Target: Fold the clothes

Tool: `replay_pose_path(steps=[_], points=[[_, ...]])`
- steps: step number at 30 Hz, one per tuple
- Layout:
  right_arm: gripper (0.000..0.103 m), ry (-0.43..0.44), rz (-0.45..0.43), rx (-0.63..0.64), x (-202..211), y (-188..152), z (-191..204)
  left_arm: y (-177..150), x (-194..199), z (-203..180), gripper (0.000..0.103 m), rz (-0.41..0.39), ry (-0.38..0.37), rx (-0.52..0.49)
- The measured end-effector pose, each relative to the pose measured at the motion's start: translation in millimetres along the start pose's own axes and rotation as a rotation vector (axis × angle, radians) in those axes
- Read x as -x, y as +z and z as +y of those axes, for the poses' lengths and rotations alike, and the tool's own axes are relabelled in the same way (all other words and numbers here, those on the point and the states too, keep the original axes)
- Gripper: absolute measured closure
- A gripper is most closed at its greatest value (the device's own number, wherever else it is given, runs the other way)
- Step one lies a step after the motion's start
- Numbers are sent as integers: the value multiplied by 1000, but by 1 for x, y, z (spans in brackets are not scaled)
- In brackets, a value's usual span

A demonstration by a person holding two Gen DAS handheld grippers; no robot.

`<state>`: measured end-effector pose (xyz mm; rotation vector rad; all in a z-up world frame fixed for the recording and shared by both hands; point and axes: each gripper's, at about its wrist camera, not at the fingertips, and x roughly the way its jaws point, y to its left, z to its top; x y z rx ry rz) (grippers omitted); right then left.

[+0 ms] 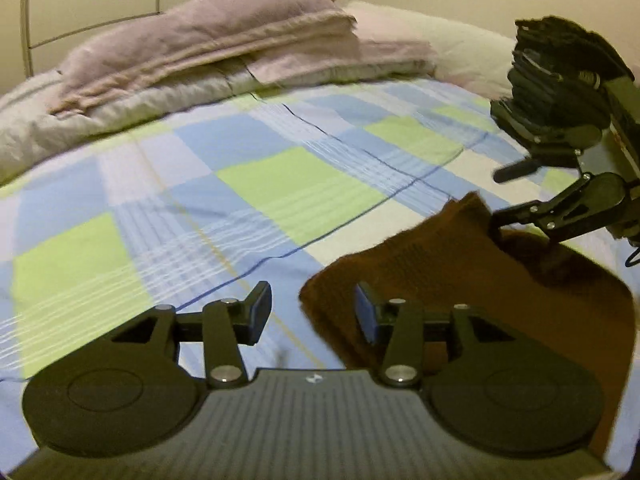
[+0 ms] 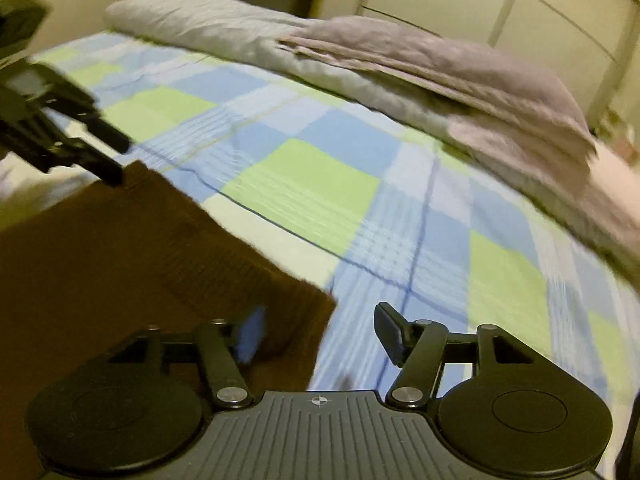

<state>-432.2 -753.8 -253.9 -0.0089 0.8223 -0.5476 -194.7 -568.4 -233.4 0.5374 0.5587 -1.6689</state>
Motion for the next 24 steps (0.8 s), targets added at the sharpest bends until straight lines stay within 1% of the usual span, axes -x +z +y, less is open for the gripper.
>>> replay_pose_path(steps=[3,6,9,14,16,18,21,24], points=[[42,22,-3,-116,28,-12,-3,-6,27,-6,62,-3,1,7],[42,68,-3,-271,51,-25,-10,-19,48,-23,62,9,-7,-8],[42,106,8,-437,70,-41,-18,-34,60,-46,62,23,-23,-36],[42,138,24,-618,99,-64,-25,-55,74,-81,62,40,-43,-78],[42,148,26,-658,108,-70,-26,-59,77,-89,62,36,-43,-88],[42,148,36,-668,113,-73,-27,-61,80,-90,62,23,-44,-78],[42,147,48,-662,117,-75,-26,-61,85,-84,62,-2,-58,-39],[42,150,54,-654,111,-75,-26,-58,86,-74,62,-11,-70,-1]])
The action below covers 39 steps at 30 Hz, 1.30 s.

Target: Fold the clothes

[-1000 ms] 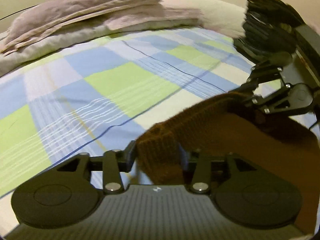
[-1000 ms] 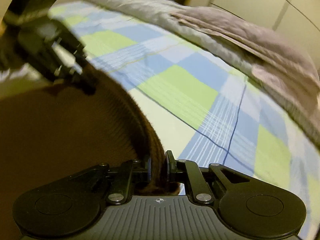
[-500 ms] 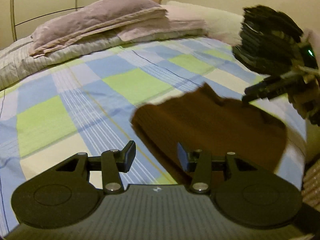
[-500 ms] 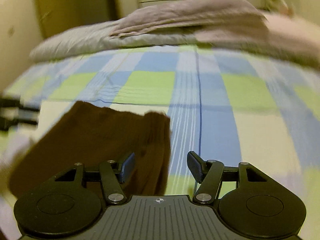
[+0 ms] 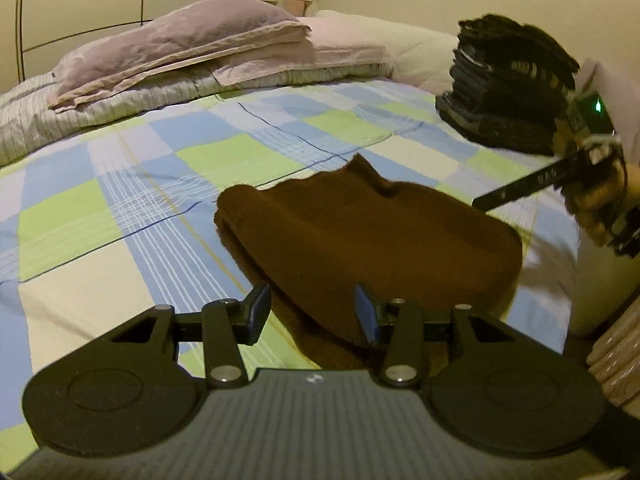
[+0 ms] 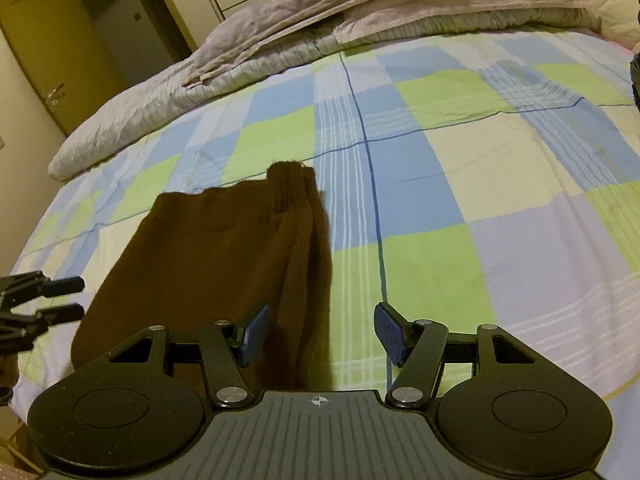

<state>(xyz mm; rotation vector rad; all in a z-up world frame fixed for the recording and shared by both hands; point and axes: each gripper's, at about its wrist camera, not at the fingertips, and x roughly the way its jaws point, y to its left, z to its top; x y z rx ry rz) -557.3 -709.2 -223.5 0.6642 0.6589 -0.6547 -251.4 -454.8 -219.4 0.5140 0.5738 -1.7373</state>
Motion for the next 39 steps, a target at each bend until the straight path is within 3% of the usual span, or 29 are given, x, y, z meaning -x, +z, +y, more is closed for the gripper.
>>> replay_pose_path(steps=[6,13,15,16,17,18,23,28,30,32,36,39], points=[[42,33,-5,-19,-33,18,-1,26,-24,23,62,4,12,16],[42,92,-1,-35,-88,44,1,43,-84,59,63,53,-22,86],[42,109,0,-52,-102,50,-2,42,-96,64,73,67,-43,93],[61,115,-1,-54,-107,53,-3,42,-102,66,86,73,-50,94],[79,117,-2,-46,-111,56,-3,42,-104,64,91,71,-40,81],[87,114,-5,-39,-112,58,-3,43,-105,63,93,68,-30,67],[92,107,-108,-6,-89,64,-7,53,-108,45,94,50,50,-32],[91,69,-23,15,-101,55,-12,48,-112,28,92,85,130,-62],[89,51,-36,30,-93,54,-7,47,-107,24,88,87,149,-49],[81,30,-70,40,-77,55,1,46,-101,21,78,89,170,-37],[76,2,-141,133,-37,48,31,47,-77,-2,73,104,355,-182],[76,21,-176,173,-11,31,53,42,-57,-33,71,76,443,-307]])
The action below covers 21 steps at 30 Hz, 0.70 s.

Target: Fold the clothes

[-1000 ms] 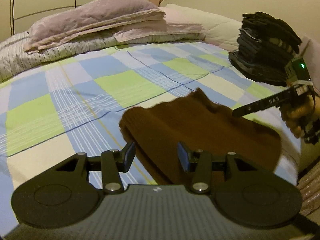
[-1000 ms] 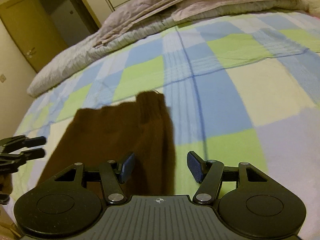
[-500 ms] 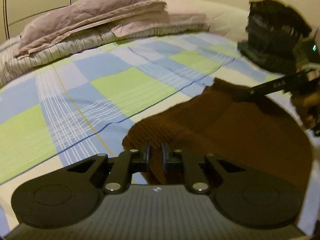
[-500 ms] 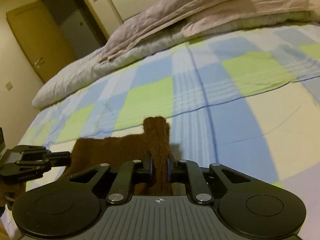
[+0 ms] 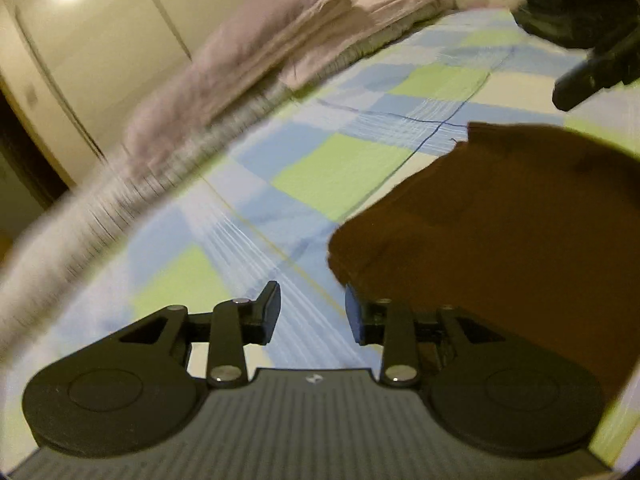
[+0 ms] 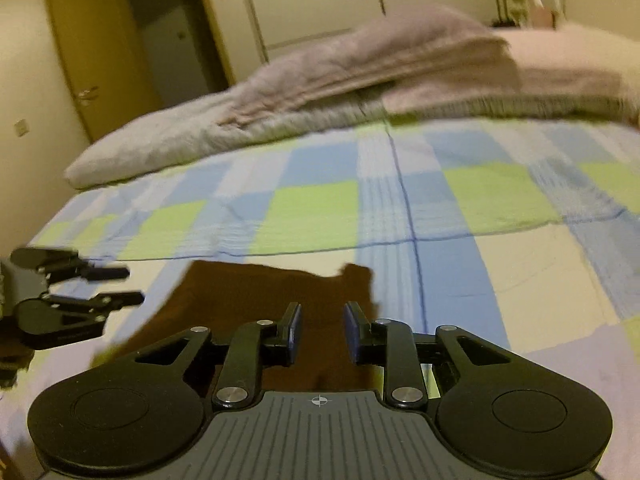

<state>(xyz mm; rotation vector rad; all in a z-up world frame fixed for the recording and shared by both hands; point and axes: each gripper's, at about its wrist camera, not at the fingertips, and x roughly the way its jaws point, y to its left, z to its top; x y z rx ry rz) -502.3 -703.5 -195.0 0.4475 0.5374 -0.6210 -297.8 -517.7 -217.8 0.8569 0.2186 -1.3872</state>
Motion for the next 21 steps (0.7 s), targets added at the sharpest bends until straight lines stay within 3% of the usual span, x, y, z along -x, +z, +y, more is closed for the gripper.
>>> replay_pose_path(steps=[1,6,12,17,18,19,21], points=[[76,8,0,9,7,-5,8,0,10,-6,68,-13,25,-30],[76,35,45,50,25,-38,40,-11,45,-25,65,-53,-2,-36],[76,-10,161,5,20,-73,41,-31,60,-41,65,-41,-36,-81],[74,-48,159,9,34,-78,43,-51,70,-44,62,-29,-49,-116],[64,-54,151,16,39,-78,44,-54,72,-44,62,-32,-49,-122],[44,-58,141,27,43,-78,46,-57,75,-44,61,-35,-49,-128],[34,-66,119,66,53,-81,51,-63,80,-44,60,-40,-50,-143]])
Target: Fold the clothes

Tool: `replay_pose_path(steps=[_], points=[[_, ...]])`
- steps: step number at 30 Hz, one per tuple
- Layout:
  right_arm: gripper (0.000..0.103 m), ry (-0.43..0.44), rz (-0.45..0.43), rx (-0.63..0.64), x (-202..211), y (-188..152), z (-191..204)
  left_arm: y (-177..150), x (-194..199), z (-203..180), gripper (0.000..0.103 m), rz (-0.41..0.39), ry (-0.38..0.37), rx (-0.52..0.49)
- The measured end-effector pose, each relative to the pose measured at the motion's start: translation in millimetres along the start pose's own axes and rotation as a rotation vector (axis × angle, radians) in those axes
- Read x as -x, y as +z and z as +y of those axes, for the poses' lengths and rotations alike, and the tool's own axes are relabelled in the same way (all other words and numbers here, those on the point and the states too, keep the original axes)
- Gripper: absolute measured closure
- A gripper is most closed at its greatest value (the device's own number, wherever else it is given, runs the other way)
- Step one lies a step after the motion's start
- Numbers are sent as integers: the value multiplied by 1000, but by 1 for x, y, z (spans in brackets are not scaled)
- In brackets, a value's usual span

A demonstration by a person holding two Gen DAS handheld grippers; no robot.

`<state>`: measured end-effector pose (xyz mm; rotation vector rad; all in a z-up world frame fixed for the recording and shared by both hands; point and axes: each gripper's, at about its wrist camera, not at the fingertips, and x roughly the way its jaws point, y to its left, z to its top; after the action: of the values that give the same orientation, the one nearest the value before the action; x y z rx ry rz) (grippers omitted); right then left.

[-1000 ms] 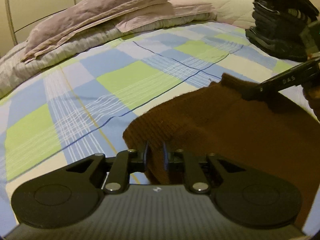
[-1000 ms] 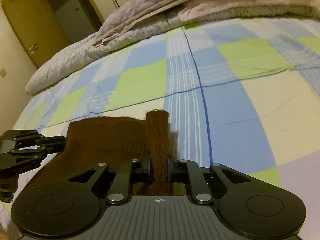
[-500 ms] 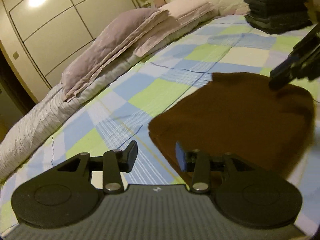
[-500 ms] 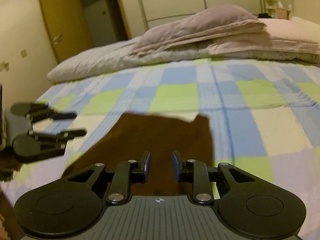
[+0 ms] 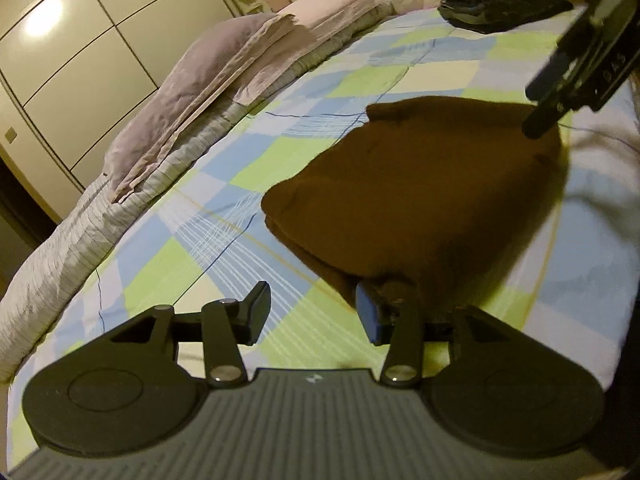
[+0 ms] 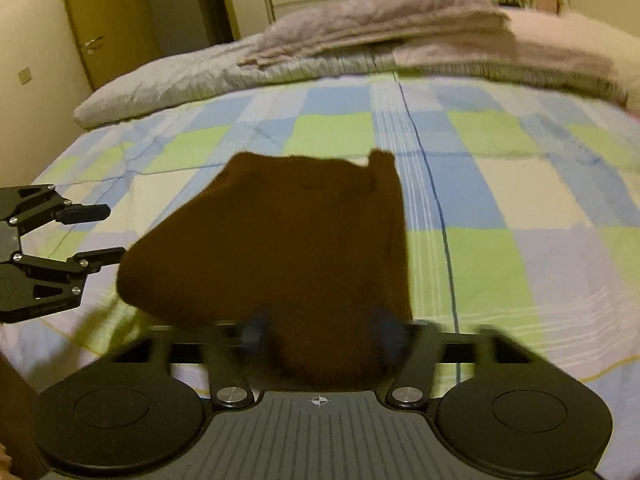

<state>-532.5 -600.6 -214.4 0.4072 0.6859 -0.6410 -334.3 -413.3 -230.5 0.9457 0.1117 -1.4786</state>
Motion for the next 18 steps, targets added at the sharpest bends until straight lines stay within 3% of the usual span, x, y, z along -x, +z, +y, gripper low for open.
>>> replay_pose_path(steps=[9,18], points=[[34,-24,-39,222,15,-21,29,-8,16,-8,57,-44,-44,-40],[34,110,40,-140,-11,-15,-17,-1,11,3,56,-53,-125,51]])
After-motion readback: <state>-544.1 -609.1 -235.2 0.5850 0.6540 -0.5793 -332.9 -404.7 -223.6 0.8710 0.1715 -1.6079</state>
